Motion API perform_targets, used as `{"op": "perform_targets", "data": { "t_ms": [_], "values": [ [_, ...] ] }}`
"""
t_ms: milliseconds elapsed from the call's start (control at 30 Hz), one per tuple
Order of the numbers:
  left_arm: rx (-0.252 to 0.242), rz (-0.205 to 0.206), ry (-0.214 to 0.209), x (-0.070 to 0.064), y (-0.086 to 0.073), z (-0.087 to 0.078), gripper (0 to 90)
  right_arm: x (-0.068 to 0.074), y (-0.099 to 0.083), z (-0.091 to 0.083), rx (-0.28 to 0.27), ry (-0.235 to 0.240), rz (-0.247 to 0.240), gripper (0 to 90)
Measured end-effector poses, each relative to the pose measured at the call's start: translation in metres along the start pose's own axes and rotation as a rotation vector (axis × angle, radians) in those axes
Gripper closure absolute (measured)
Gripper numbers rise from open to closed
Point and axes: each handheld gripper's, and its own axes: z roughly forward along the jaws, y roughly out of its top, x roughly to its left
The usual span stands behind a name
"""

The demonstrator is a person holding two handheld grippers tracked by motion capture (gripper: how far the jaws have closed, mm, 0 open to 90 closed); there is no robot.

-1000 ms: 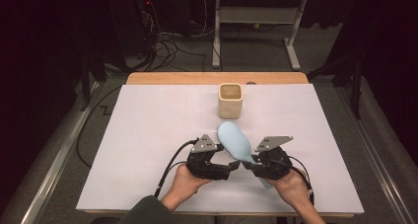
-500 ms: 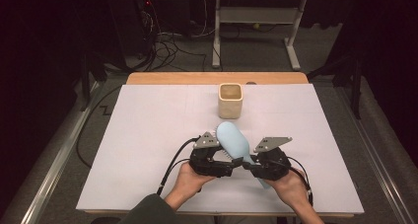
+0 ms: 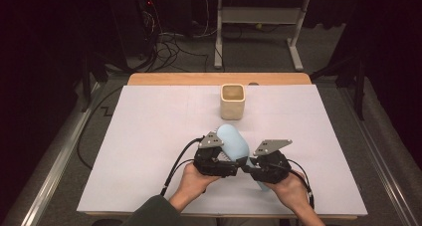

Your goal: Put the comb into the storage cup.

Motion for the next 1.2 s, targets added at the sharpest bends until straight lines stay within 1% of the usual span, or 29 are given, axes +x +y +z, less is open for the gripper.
{"op": "perform_targets", "data": {
  "t_ms": [167, 267, 400, 533, 600, 867, 1100, 1200],
  "values": [
    [0.012, 0.003, 0.006, 0.0, 0.0, 0.001, 25.3, 0.003, 0.001, 0.002, 0.001, 0.004, -0.008, 70.5],
    [0.015, -0.007, -0.004, 0.001, 0.0, -0.001, 27.7, 0.003, 0.001, 0.002, -0.002, 0.004, -0.011, 70.4],
    [0.018, -0.008, -0.01, 0.002, 0.001, -0.002, 28.7, 0.004, 0.001, 0.002, -0.007, 0.0, -0.015, 70.5],
    [0.05, -0.033, -0.053, 0.006, 0.002, -0.004, 31.2, 0.005, 0.002, 0.002, -0.005, -0.002, -0.017, 70.4],
    [0.056, -0.039, -0.059, 0.008, 0.002, -0.005, 32.0, 0.006, 0.002, 0.003, -0.004, -0.002, -0.026, 70.4],
    [0.046, -0.05, -0.065, 0.007, 0.003, -0.005, 34.9, 0.006, 0.004, 0.002, -0.006, -0.021, -0.031, 70.4],
    [0.036, -0.078, -0.081, 0.009, 0.005, -0.008, 41.0, 0.007, 0.006, 0.003, -0.008, -0.036, -0.039, 70.4],
    [0.035, -0.083, -0.085, 0.01, 0.005, -0.01, 42.7, 0.008, 0.007, 0.003, -0.01, -0.039, -0.04, 70.4]
  ]
}}
